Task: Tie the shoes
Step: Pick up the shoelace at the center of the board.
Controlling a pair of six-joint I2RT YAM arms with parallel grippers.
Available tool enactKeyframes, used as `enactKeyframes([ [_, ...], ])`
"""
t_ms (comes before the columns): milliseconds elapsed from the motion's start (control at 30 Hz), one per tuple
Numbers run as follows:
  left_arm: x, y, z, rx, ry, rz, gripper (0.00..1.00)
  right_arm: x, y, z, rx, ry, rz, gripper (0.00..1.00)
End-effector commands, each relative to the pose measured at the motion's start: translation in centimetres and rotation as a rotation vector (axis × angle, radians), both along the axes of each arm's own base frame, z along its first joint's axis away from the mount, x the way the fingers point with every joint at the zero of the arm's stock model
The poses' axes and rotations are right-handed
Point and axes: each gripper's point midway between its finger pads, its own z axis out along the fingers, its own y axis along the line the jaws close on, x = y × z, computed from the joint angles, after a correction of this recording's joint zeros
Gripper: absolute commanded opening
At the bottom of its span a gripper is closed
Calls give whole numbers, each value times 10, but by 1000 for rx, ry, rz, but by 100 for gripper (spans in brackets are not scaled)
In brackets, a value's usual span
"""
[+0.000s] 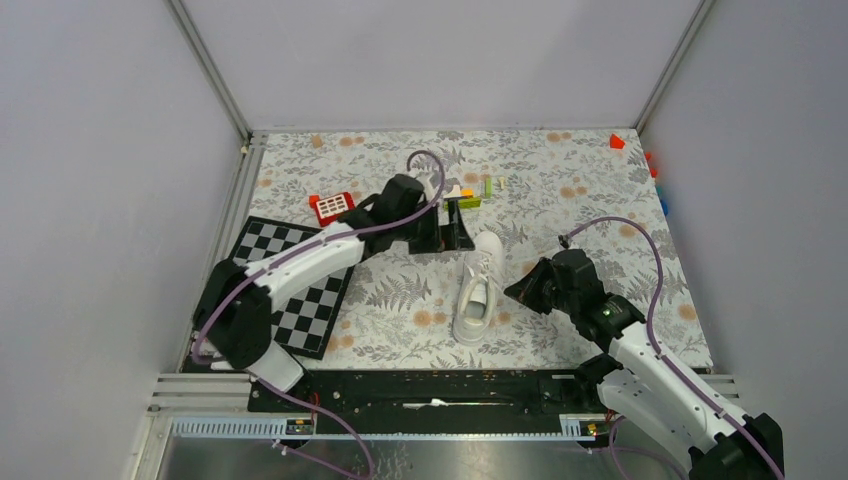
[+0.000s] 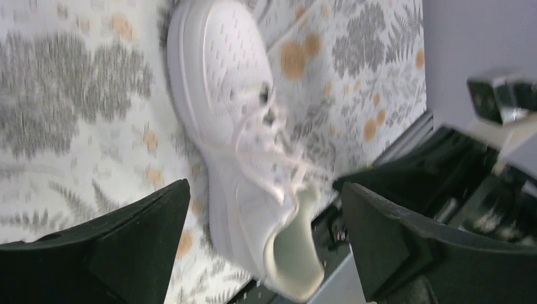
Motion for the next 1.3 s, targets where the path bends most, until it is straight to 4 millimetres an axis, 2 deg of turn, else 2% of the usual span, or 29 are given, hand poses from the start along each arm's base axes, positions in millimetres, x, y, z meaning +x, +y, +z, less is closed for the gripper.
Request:
enactKeyframes([
  [0, 44, -22, -3, 69, -58, -3, 93, 2, -1, 7, -15, -10, 9, 0],
  [67, 53, -28, -12, 112, -56, -31, 87, 2, -1, 8, -16, -10, 13, 0],
  [167, 61, -36, -14, 140, -73, -96, 82, 2, 0, 8, -15, -8, 15, 0],
  [333, 57, -49, -29, 177, -29, -212, 82, 1, 0, 4, -13, 0, 15, 0],
  [400, 52, -55, -37, 169, 1, -252, 78, 2, 1, 3, -11, 3, 14, 0],
  [500, 41, -66, -38, 121, 43, -315, 62, 3, 1, 5, -9, 1, 13, 0],
  [700, 28, -67, -35, 105, 60, -371, 43, 4, 1, 6, -11, 0, 11, 0],
  [833, 30, -64, -28, 113, 43, -357, 0, 4, 2, 6, -10, 1, 11, 0],
  [933, 43, -55, -8, 115, -35, -260, 0, 3, 1, 7, -8, -1, 10, 0],
  [1000, 50, -46, 21, 60, -118, -184, 0, 2, 0, 6, -10, -2, 7, 0],
  [1100, 48, -25, 41, 19, -176, -79, 0, 0, -1, 5, -13, 2, 4, 0],
  [1167, 39, -7, 36, 12, -193, -10, 2, 0, -3, 5, -14, 0, 0, 0],
  [1267, 13, 19, 2, 2, -130, 76, 13, -1, -3, 3, -17, 2, -1, 0],
])
